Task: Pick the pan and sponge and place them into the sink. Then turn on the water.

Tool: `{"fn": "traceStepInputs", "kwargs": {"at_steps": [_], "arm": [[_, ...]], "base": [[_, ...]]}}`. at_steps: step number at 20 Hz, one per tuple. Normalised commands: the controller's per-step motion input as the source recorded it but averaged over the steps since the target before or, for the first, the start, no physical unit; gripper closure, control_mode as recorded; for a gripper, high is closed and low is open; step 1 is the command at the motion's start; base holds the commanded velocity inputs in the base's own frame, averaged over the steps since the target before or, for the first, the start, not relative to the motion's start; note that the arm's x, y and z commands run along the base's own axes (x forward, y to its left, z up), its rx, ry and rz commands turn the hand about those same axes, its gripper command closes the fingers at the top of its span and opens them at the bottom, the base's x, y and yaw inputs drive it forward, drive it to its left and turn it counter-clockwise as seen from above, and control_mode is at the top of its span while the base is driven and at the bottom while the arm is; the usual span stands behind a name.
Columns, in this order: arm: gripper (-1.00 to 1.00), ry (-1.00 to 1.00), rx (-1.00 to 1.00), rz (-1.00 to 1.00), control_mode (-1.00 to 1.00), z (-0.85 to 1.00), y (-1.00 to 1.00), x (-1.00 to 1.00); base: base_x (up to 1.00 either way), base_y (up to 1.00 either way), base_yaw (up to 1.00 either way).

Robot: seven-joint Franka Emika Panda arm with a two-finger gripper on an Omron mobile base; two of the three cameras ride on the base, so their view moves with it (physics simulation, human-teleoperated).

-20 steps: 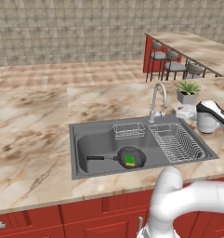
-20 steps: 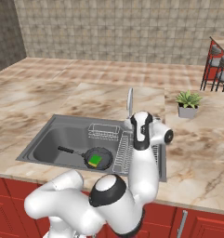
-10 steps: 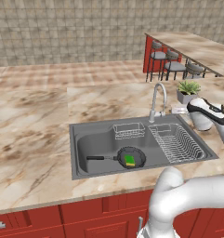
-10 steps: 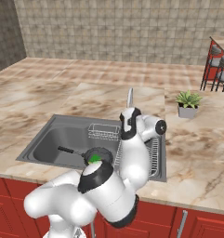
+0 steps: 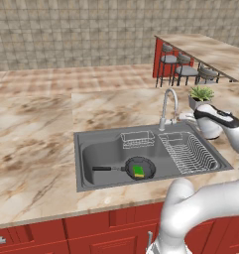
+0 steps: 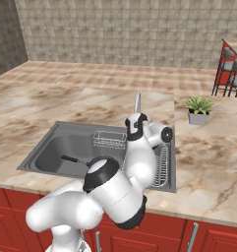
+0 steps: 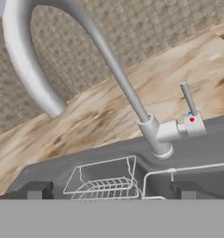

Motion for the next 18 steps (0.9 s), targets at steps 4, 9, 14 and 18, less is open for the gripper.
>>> {"fn": "traceStepInputs", "kwargs": {"at_steps": [4,9,14,18], "arm": [[-1.0,0.0,0.16,-0.04,-1.0,-0.13,-0.08,0.3],[-1.0,-0.07,0.12,-0.03,-1.0,-0.03,-0.11,0.3],[-1.0,-0.13,0.05,-0.02,-1.0,-0.01,-0.06,0.29],[-1.0,-0.17,-0.02,-0.02,-1.0,0.0,-0.06,0.34]], "base": [[0.0,0.0,0.0],[0.0,0.0,0.0],[0.0,0.0,0.0],[0.0,0.0,0.0]]}}
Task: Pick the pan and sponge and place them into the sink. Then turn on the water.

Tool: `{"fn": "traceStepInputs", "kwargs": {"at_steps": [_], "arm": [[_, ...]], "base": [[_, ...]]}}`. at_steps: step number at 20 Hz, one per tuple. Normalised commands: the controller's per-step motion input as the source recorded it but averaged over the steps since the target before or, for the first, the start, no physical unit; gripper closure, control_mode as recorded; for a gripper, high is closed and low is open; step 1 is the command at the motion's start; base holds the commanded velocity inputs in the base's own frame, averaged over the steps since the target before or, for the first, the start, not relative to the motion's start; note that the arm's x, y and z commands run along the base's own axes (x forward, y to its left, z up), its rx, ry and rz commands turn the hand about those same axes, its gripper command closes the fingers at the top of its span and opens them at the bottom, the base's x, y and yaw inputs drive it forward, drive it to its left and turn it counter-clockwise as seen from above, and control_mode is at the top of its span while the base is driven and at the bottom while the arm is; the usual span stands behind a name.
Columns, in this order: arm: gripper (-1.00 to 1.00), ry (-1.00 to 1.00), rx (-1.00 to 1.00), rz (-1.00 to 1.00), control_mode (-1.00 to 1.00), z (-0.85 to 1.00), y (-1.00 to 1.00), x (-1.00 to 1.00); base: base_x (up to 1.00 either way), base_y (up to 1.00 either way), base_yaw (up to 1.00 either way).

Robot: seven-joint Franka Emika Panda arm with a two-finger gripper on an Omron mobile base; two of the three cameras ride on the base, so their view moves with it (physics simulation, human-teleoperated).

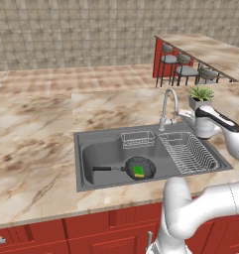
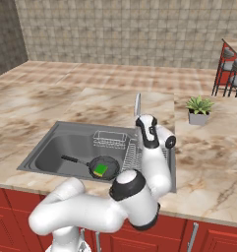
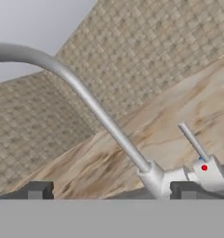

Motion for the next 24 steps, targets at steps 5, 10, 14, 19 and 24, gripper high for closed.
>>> {"fn": "traceStepInputs", "kwargs": {"at_steps": [5,10,14,19,24], "arm": [[-1.0,-0.19,-0.09,-0.04,-1.0,-0.02,-0.01,0.31],[-1.0,-0.19,-0.12,-0.03,-1.0,-0.02,0.0,0.34],[-1.0,-0.15,-0.2,-0.04,-1.0,-0.01,-0.02,0.25],[-1.0,-0.09,-0.22,-0.05,-1.0,0.0,-0.08,0.21],[-1.0,-0.07,-0.23,-0.05,-1.0,0.0,-0.11,0.19]], "base": [[0.0,0.0,0.0],[0.0,0.0,0.0],[0.0,0.0,0.0],[0.0,0.0,0.0],[0.0,0.0,0.0]]}}
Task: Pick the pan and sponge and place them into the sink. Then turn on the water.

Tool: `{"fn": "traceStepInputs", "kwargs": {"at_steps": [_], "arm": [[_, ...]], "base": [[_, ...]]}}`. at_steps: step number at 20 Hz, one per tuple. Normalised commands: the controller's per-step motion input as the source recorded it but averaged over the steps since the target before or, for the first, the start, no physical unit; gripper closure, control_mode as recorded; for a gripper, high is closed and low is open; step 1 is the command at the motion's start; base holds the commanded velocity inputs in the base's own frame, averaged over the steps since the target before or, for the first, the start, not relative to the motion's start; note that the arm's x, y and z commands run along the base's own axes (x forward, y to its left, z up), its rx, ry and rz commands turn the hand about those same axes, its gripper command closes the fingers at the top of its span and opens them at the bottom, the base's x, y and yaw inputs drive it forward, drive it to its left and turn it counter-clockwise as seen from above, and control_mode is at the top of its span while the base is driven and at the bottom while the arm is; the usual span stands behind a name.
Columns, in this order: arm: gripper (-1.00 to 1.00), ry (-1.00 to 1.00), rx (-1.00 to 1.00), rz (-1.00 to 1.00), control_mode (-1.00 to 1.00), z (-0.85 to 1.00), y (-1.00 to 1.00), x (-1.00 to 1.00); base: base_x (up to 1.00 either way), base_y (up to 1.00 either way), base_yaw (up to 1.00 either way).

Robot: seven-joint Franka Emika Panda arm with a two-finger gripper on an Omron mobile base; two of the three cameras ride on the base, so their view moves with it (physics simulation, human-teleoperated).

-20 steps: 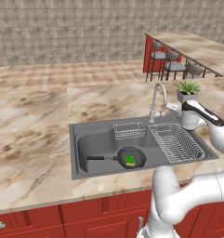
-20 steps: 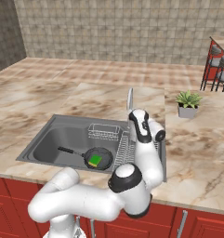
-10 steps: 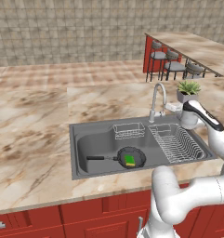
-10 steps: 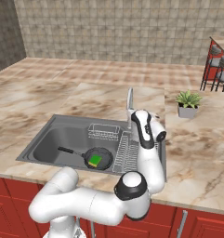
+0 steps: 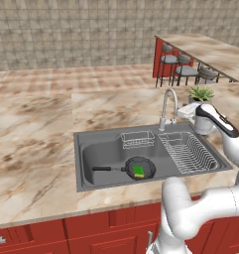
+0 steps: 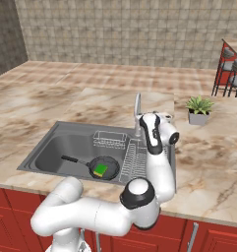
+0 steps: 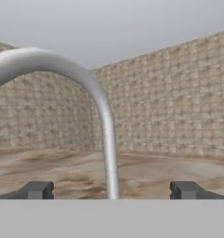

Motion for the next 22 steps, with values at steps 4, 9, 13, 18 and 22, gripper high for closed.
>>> {"fn": "traceStepInputs", "kwargs": {"at_steps": [4,9,13,18,22], "arm": [[-1.0,-0.02,-0.24,-0.04,-1.0,-0.05,-0.15,0.21],[-1.0,0.06,-0.18,-0.03,-1.0,-0.21,-0.29,0.16],[-1.0,0.09,-0.06,-0.02,-1.0,-0.44,-0.3,0.13],[-1.0,0.15,0.08,0.02,-1.0,-0.36,-0.15,0.21],[-1.0,0.11,0.09,0.05,-1.0,-0.34,-0.02,0.18]], "base": [[0.0,0.0,0.0],[0.0,0.0,0.0],[0.0,0.0,0.0],[0.0,0.0,0.0],[0.0,0.0,0.0]]}}
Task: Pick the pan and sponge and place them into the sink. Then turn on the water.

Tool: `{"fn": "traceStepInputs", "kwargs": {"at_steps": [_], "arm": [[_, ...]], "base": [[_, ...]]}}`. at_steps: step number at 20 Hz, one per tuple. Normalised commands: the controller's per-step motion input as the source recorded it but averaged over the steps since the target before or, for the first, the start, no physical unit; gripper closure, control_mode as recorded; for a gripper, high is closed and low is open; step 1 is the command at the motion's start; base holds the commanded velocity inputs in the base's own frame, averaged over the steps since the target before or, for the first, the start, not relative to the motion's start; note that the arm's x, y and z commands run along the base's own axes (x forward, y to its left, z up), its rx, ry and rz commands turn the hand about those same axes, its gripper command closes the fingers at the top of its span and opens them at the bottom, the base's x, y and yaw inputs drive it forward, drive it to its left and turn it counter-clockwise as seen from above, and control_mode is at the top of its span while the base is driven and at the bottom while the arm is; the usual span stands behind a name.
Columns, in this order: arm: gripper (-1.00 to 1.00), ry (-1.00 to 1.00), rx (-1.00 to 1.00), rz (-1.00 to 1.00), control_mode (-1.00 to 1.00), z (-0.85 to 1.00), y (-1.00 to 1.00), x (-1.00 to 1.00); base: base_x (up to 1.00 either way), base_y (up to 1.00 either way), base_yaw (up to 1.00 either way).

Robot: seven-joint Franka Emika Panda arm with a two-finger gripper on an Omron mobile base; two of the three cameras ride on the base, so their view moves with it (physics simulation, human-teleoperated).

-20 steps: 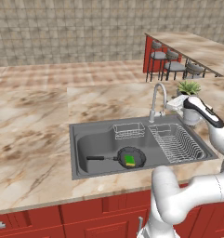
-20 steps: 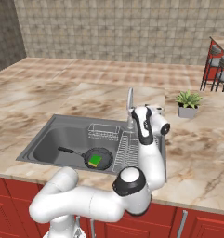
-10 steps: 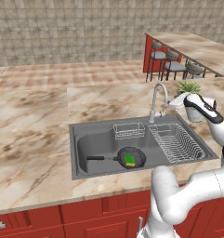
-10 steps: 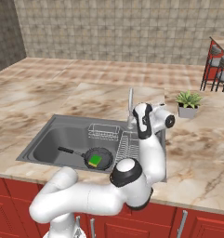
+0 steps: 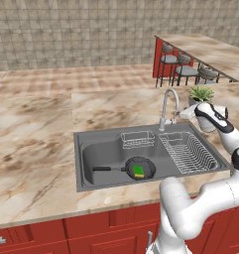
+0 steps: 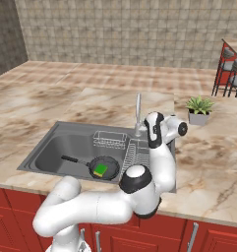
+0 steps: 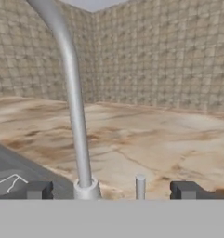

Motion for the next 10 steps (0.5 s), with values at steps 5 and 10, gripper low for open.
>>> {"fn": "traceStepInputs", "kwargs": {"at_steps": [5,10], "arm": [[-1.0,0.11,0.02,0.0,-1.0,-0.25,0.0,0.33],[-1.0,0.1,0.01,0.0,-1.0,-0.26,-0.04,0.36]], "base": [[0.0,0.0,0.0],[0.0,0.0,0.0]]}}
